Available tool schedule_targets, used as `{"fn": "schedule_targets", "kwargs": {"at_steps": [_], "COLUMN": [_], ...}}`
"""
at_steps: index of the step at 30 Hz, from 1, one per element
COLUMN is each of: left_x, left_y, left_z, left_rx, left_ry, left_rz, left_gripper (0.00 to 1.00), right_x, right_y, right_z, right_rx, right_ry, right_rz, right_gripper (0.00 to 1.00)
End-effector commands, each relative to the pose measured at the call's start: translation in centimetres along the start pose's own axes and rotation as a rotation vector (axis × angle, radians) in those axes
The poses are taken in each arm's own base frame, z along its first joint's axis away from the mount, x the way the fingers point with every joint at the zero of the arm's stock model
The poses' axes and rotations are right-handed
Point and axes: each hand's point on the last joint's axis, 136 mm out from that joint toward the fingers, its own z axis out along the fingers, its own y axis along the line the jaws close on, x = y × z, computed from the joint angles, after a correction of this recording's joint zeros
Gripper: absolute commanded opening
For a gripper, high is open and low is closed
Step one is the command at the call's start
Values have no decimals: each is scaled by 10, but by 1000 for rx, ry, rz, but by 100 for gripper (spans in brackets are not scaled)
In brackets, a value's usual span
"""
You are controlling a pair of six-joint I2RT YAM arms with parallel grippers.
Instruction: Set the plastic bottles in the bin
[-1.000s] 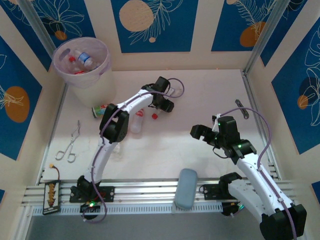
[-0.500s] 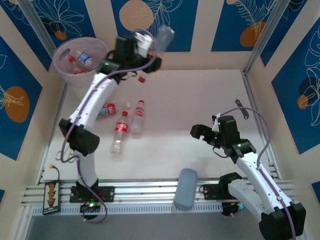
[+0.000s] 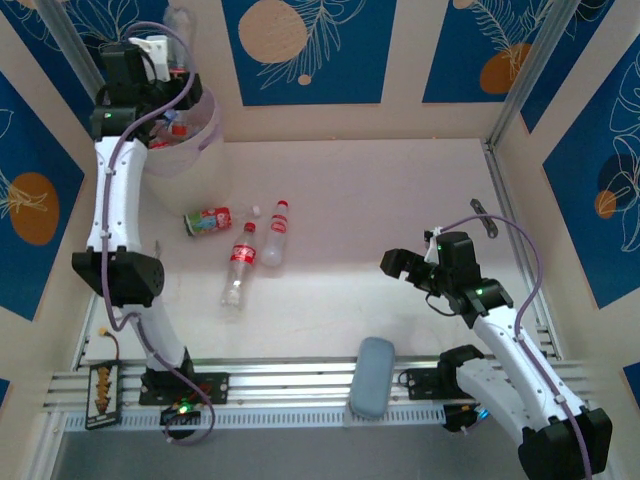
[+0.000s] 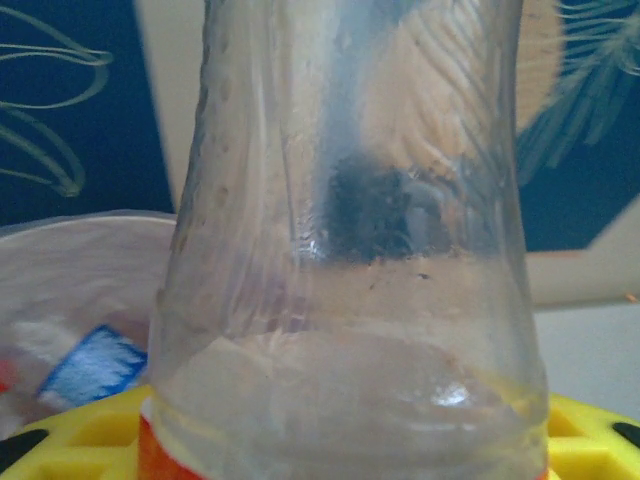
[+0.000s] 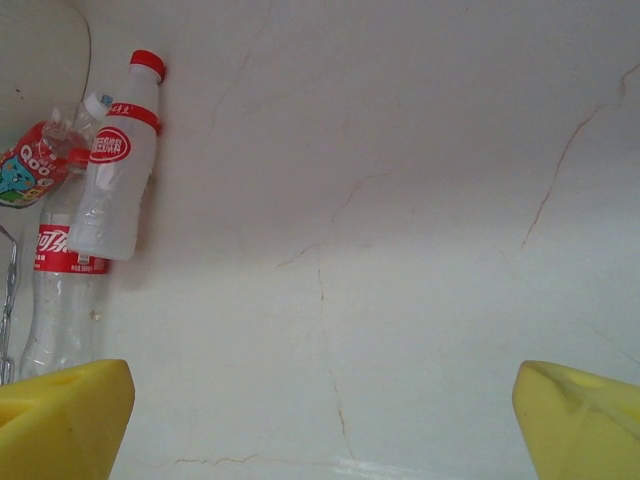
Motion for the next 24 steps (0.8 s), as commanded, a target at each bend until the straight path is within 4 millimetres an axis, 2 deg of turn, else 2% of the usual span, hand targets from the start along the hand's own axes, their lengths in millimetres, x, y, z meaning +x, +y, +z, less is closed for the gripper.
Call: {"fn": "schedule_targets", "kwargs": {"at_steps": [1,8,17,20,22,24], "left_x": [3,20,51,60,64,65], "left_y": [25,62,71,71,68,66], "left_z": [17,43,60,63,65,65], "left_rx": [-50,-181,-159,-149,-125,-114], "left_ry": [-1,30,130,156,168,173], "left_rz": [-19,43,64,60,60,63], "left_gripper": [10,9,13,23,40,51], "right_x": [4,9,12,12,12,12], "right_y": [2,-3,-5,-6,-6,-7], "right_z": [-5,-10,-9,-8,-8,-8], "right_rx": [-20,-5,-4,-2,0,1], "right_ry": [7,-3,2,2,0,-1], "right_rz": [0,7,13,11,11,11], "right_gripper": [97,98,97,97,97,97]}}
